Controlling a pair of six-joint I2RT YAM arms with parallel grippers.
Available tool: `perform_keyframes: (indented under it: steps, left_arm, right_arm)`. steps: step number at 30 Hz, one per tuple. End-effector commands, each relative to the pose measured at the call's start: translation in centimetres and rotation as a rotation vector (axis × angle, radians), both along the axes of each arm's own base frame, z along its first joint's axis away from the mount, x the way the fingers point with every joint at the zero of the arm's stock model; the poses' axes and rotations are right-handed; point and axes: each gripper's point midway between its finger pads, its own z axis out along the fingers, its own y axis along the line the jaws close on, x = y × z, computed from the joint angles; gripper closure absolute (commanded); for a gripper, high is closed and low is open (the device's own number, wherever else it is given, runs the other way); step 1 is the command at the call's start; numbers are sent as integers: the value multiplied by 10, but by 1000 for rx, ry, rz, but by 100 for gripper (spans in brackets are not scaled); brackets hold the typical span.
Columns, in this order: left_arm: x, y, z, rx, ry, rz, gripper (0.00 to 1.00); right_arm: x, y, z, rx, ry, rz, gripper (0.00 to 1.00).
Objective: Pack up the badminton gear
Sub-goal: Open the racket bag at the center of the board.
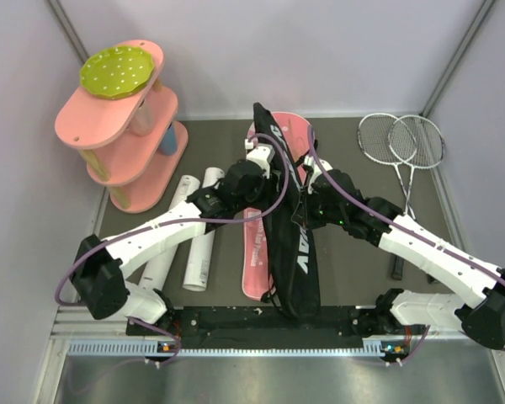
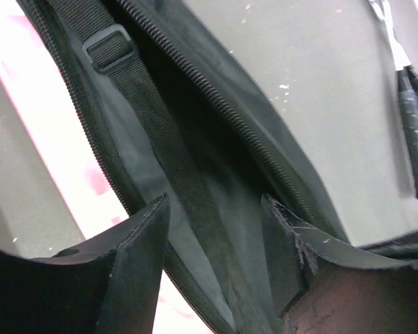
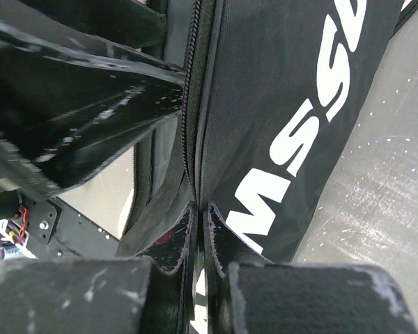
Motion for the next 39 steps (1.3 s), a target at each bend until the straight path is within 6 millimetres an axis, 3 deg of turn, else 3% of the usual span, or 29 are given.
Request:
perform_keyframes:
  steps: [1, 4, 11, 15, 18, 19, 21, 22, 23, 24, 28, 31, 32, 34, 35, 36, 39]
  left_arm:
    - [19, 5, 8, 28, -51, 114, 40]
    - [29, -1, 6, 45, -73, 137, 43]
    - [52, -12, -22, 129, -66, 169, 54]
    - [61, -6, -16, 173, -107, 199, 74]
    - [62, 5, -6, 204, -140, 218, 100]
    - [56, 6, 9, 181, -158, 191, 100]
    - [46, 8, 20, 151, -168, 155, 100]
    - [38, 10, 40, 109, -194, 128, 100]
    - [25, 5, 43, 83, -183, 54, 100]
    - [15, 9, 62, 37, -203, 26, 100]
    - [-19, 15, 82, -85, -184, -108, 100]
    - [-34, 23, 82, -177, -84, -219, 100]
    - [-40, 22, 79, -207, -57, -256, 100]
    - [-56, 13, 95, -321, -54, -373, 100]
    - [-60, 11, 86, -333, -47, -394, 100]
    - [-58, 12, 90, -349, -69, -380, 100]
    - [-49, 26, 74, -341, -25, -265, 100]
  right_arm:
    - [7, 9, 28, 88, -78, 3, 100]
    - [6, 11, 30, 100, -77, 8, 100]
    - [5, 11, 29, 107, -76, 5, 100]
    - [5, 6, 25, 98, -76, -10, 100]
    - [5, 3, 21, 93, -73, -20, 100]
    - [6, 2, 19, 90, -72, -24, 100]
    - [8, -2, 15, 80, -66, -35, 100]
    - [9, -4, 14, 78, -67, -40, 100]
    - [11, -6, 13, 74, -69, -49, 100]
    - [12, -9, 11, 64, -74, -51, 100]
    - [17, -18, 6, 51, -73, -63, 100]
    - [19, -21, 7, 51, -78, -60, 100]
    - [20, -20, 9, 56, -84, -58, 100]
    - [19, -19, 10, 62, -82, -55, 100]
    - [19, -17, 11, 68, -83, -50, 100]
    - [20, -16, 11, 75, -81, -52, 100]
    - [21, -18, 11, 79, -77, -71, 100]
